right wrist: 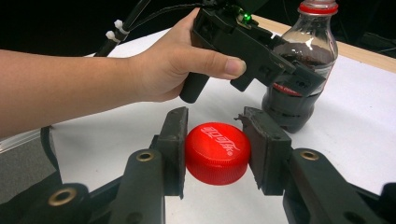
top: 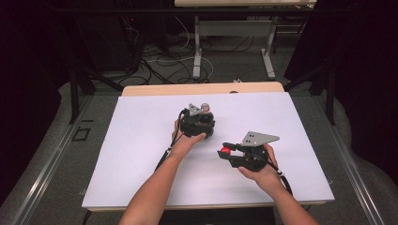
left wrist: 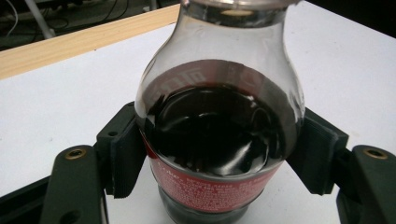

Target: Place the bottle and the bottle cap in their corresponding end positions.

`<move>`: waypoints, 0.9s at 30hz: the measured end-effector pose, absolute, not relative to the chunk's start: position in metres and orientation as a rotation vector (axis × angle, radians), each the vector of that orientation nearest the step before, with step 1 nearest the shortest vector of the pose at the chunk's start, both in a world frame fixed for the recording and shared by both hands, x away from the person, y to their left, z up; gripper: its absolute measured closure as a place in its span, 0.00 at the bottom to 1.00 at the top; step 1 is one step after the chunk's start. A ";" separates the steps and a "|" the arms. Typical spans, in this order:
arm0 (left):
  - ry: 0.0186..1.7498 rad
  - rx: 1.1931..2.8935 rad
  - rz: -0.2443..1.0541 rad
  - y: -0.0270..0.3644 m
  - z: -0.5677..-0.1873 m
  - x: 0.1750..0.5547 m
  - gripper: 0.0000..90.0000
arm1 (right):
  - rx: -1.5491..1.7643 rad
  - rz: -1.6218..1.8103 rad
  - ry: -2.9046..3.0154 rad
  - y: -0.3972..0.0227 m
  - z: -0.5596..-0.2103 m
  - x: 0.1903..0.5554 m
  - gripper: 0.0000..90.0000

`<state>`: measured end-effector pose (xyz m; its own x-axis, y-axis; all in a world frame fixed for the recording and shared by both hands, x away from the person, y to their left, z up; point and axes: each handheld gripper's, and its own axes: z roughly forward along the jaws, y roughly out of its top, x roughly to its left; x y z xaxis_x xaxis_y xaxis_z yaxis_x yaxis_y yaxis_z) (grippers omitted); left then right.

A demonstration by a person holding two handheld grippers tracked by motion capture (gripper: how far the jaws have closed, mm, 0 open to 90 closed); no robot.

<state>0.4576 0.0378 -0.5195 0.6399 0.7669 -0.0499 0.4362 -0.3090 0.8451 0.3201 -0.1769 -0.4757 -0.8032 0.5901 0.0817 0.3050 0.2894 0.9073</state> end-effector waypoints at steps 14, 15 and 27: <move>0.986 1.956 0.441 0.038 -0.525 0.456 0.23 | 0.818 1.512 2.318 -0.170 -0.482 0.321 0.68; 0.995 1.954 0.446 0.039 -0.525 0.455 0.21 | 0.805 1.500 2.330 -0.168 -0.483 0.322 0.68; 1.000 1.900 0.436 0.070 -0.508 0.430 0.01 | 0.806 1.437 2.410 -0.139 -0.511 0.340 0.68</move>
